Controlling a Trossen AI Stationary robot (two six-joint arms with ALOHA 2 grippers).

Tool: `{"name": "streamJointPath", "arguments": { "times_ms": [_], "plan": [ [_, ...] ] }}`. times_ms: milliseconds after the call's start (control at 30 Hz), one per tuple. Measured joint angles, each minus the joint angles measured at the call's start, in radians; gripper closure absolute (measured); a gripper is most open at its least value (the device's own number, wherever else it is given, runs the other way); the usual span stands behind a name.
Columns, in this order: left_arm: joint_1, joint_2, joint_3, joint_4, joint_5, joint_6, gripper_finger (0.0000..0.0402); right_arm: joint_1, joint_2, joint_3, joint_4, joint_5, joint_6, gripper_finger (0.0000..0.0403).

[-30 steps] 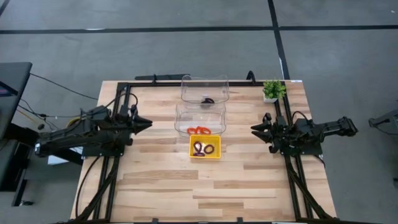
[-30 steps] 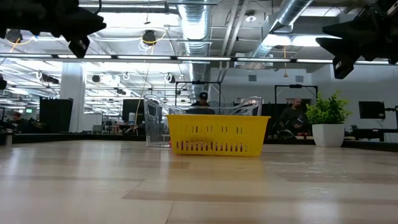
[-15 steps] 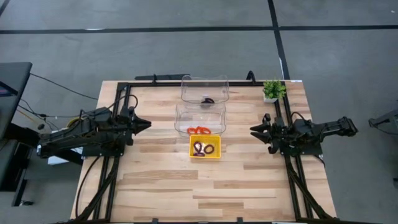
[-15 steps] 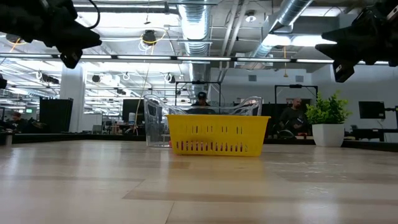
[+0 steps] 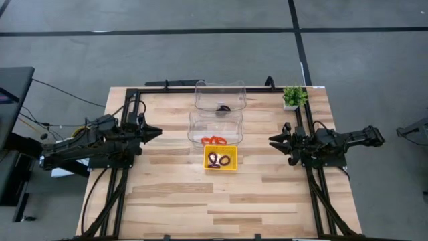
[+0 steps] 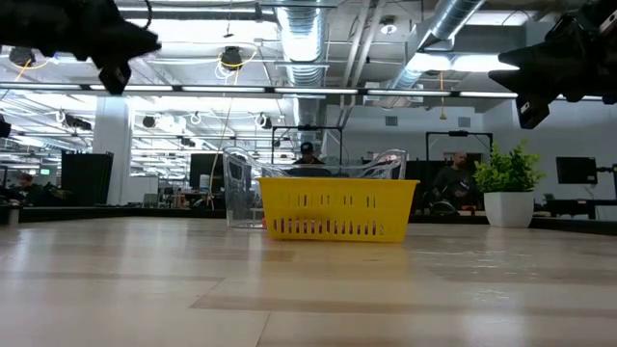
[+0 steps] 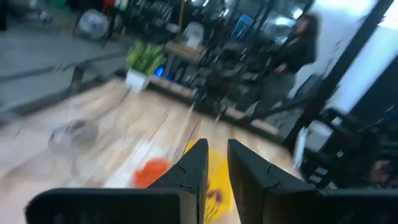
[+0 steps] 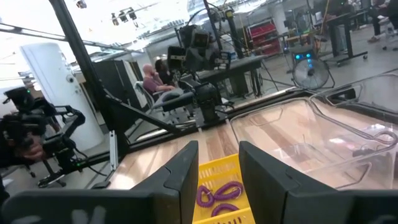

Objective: Sort spring keychains
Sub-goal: Return to Home Position

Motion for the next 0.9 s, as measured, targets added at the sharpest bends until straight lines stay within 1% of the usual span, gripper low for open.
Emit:
{"name": "streamJointPath", "arguments": {
  "times_ms": [133,233,400,533,633,767,900],
  "plan": [
    [0.0,0.0,0.0,0.104,0.045,-0.002,0.0344,0.0,0.0,0.0,-0.005,0.012,0.0,0.0296],
    [0.0,0.0,0.0,0.143,0.085,-0.008,0.0344,0.0,0.0,0.0,-0.013,0.028,0.0,0.0296],
    [0.0,-0.003,0.031,0.145,0.1,-0.01,0.0344,-0.004,0.0,0.0,-0.014,0.029,0.0,0.0296],
    [0.0,-0.036,0.055,0.146,0.099,0.019,0.0344,-0.004,0.0,0.0,-0.014,0.029,0.001,0.0296],
    [0.0,-0.076,0.05,0.145,0.067,0.019,0.0344,-0.003,0.0,0.0,-0.013,0.029,0.001,0.0296],
    [0.0,-0.113,0.006,0.123,-0.002,-0.009,0.0344,-0.003,0.0,0.0,-0.014,0.029,0.001,0.0296],
    [0.0,-0.131,-0.044,0.125,-0.012,-0.053,0.0344,-0.003,0.0,0.0,-0.014,0.029,0.001,0.0296]
  ]
}}
